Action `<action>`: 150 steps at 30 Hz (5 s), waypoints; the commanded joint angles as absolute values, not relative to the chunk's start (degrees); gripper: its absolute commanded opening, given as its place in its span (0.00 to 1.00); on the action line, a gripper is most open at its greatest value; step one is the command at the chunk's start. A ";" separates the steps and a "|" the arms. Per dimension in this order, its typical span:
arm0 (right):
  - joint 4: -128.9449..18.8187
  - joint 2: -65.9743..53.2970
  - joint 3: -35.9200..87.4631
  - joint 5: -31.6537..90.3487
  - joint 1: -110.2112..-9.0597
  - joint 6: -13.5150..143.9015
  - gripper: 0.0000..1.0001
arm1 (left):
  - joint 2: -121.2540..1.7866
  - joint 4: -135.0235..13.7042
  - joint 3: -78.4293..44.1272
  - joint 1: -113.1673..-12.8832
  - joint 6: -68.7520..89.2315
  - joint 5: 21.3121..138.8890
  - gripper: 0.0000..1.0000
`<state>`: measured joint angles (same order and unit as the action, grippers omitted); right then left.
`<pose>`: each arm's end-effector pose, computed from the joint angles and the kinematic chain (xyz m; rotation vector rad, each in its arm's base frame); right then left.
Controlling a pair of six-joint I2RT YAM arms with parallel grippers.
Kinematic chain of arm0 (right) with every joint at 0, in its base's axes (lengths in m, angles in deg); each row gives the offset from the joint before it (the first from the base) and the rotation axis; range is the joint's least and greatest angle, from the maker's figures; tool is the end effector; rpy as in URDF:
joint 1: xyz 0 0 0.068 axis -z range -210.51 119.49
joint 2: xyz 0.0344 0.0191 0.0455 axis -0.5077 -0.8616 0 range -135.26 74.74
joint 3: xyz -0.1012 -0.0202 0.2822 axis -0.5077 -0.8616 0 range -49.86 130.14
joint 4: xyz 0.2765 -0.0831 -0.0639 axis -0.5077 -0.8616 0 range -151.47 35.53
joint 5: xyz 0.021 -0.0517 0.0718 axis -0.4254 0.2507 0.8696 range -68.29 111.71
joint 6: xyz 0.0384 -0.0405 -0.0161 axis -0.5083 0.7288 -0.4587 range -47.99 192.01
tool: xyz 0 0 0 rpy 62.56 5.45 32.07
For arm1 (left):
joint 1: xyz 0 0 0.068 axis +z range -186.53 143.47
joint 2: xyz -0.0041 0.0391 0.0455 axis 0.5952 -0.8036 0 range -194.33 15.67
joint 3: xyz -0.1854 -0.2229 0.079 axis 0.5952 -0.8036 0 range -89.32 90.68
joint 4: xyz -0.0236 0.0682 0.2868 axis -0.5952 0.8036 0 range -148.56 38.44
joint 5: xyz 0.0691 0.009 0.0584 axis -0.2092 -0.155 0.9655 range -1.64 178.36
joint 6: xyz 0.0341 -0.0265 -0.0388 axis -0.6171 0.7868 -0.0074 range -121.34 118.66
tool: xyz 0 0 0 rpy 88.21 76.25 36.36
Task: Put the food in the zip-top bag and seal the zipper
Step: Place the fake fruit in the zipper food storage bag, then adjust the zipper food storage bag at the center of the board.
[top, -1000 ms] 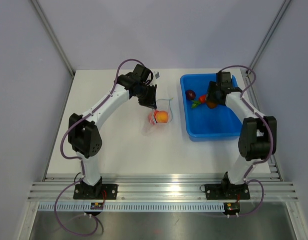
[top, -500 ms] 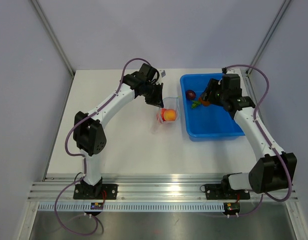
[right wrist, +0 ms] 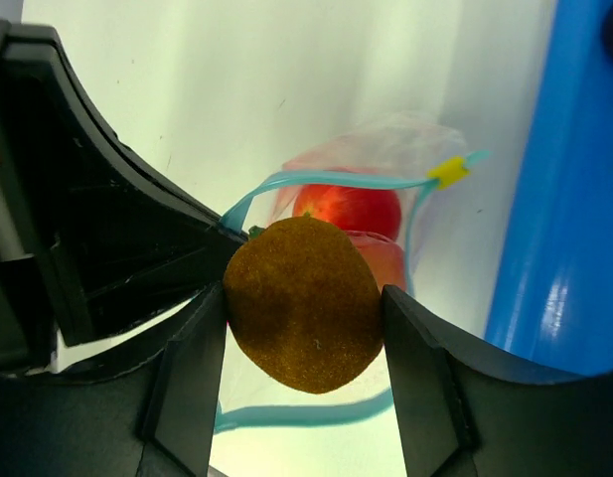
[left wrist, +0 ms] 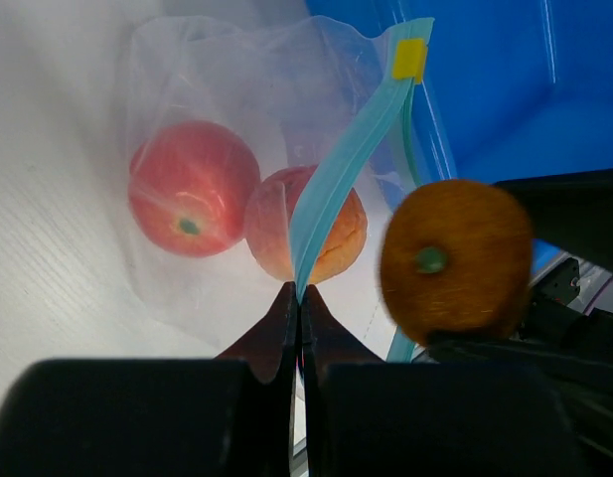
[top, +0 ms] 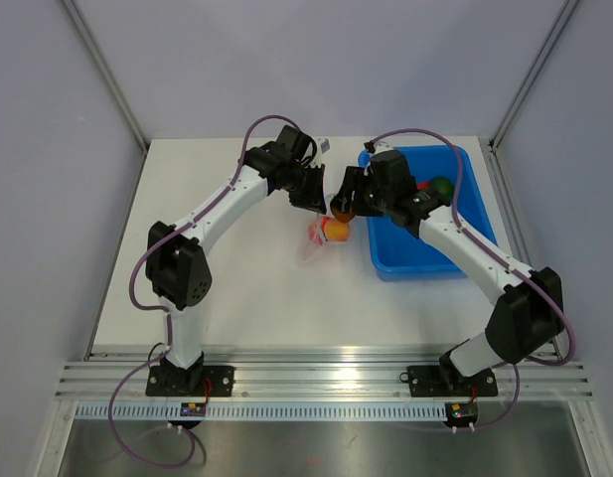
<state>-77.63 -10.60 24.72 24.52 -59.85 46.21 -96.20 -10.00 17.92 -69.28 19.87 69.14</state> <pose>0.3300 0.1879 0.3470 -0.0980 2.2234 0.5969 0.3980 -0.2723 0.3314 0.4084 2.5793 -0.7873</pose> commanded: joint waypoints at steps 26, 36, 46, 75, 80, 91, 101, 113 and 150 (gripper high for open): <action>-72.58 -11.31 17.81 37.08 -63.91 47.57 0.82 | -96.30 -11.80 19.84 -69.40 19.84 66.74 0.00; -71.87 -7.18 15.62 33.75 -63.99 49.25 0.85 | -95.60 -11.71 18.70 -69.40 19.67 67.27 0.00; -76.34 -1.90 15.17 19.61 -61.64 46.61 0.58 | -95.33 -11.71 18.17 -69.40 19.23 66.83 0.00; -80.75 -14.38 22.12 28.56 -58.11 44.76 0.09 | -86.81 -11.97 16.24 -67.20 19.05 64.89 0.00; -82.33 -12.10 25.97 29.96 -58.11 44.41 0.00 | -86.54 -11.36 13.78 -66.94 18.09 69.71 0.00; -87.95 -19.65 30.38 29.61 -60.21 44.59 0.00 | -86.29 -11.54 7.70 -66.85 18.18 76.40 0.00; -86.55 -18.86 30.12 27.07 -60.22 45.81 0.00 | -83.82 -9.42 8.86 -66.76 16.94 79.31 0.00; -84.44 -19.12 27.30 27.86 -60.21 45.20 0.00 | -83.12 -15.31 2.26 -66.85 17.20 75.27 0.02; -85.23 -19.04 28.18 28.21 -60.13 44.94 0.07 | -82.68 -12.33 8.06 -66.32 14.04 68.41 0.00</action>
